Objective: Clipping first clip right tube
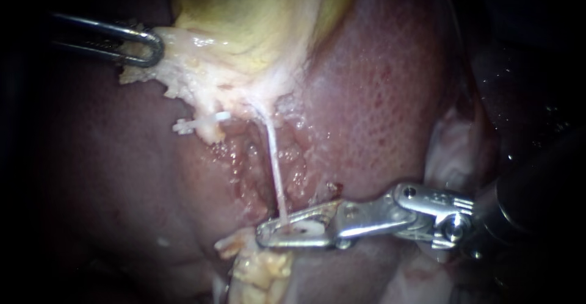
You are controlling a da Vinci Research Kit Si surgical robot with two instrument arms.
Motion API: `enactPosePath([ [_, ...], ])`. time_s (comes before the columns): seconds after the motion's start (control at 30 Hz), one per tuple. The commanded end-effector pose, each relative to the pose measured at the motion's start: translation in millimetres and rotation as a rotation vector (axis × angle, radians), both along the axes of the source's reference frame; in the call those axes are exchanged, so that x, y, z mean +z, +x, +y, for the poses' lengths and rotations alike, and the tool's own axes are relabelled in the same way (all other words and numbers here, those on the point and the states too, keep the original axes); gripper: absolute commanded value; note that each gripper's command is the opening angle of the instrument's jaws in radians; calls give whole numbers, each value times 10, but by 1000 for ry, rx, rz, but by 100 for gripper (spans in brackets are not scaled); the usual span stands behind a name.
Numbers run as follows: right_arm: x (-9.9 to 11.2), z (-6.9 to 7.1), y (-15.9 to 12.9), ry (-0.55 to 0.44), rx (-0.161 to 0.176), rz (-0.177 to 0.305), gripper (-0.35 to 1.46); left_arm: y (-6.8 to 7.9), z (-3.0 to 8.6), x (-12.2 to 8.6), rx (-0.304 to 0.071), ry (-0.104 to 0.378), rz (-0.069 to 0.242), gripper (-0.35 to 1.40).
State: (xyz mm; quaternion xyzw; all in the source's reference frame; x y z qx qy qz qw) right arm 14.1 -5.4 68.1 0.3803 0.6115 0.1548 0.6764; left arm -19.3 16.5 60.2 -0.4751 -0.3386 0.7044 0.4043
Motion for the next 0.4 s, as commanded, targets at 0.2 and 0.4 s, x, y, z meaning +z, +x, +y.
enactPosePath([
  [0.2,0,1,-1,0,-1,0,-35,0,1,1,1,0,-1,-35],
  [0.4,2,0,-1,-1,-1,0,-35,0,1,1,1,0,-1,-35],
])
